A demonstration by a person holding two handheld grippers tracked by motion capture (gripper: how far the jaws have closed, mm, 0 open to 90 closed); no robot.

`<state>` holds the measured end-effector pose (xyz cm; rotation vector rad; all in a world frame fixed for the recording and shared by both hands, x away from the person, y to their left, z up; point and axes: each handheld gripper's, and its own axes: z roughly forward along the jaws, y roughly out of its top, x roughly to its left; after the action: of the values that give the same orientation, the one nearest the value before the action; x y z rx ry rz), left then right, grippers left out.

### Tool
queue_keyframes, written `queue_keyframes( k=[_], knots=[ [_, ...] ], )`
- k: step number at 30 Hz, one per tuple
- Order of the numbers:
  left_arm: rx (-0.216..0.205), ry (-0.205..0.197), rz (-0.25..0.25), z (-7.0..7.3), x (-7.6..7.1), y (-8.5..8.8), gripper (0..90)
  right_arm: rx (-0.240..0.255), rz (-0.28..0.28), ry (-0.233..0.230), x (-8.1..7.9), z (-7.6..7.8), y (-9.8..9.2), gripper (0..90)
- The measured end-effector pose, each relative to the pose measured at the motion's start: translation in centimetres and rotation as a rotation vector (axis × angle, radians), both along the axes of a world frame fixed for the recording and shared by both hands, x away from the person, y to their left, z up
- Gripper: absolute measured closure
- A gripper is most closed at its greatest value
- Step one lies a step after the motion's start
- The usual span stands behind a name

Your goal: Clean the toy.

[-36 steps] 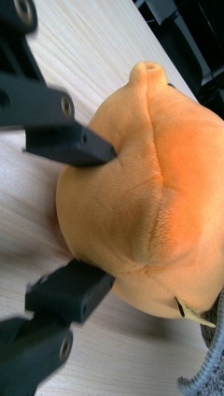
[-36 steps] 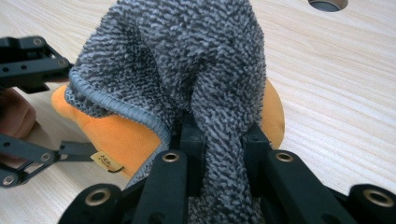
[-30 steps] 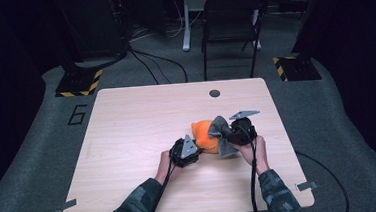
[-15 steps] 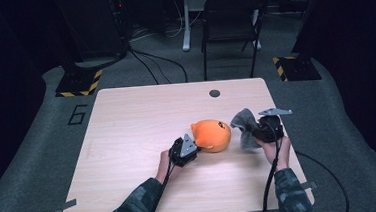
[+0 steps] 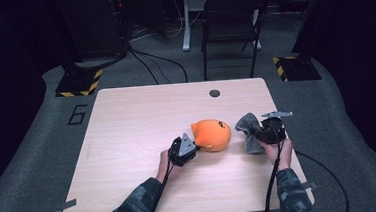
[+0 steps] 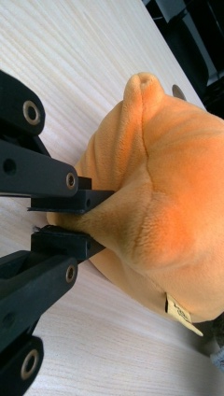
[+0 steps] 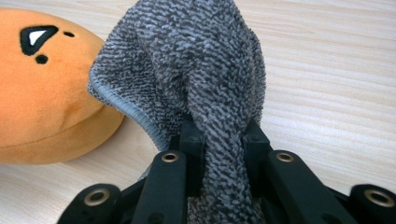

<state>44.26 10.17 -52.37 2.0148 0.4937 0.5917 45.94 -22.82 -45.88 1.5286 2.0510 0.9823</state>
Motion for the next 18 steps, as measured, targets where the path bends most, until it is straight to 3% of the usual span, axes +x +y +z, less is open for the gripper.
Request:
queue_keyframes(
  k=[10, 18],
  knots=[
    [-0.051, 0.035, -0.005, 0.7, 0.2, 0.3, 83.2, 0.007, -0.010, 0.011, 0.1, -0.1, -0.4, 75.7],
    [-0.164, 0.135, -0.022, 2.4, 0.2, 0.7, 83.1, 0.008, -0.019, 0.007, 0.0, 0.0, -0.7, 75.7]
  ],
)
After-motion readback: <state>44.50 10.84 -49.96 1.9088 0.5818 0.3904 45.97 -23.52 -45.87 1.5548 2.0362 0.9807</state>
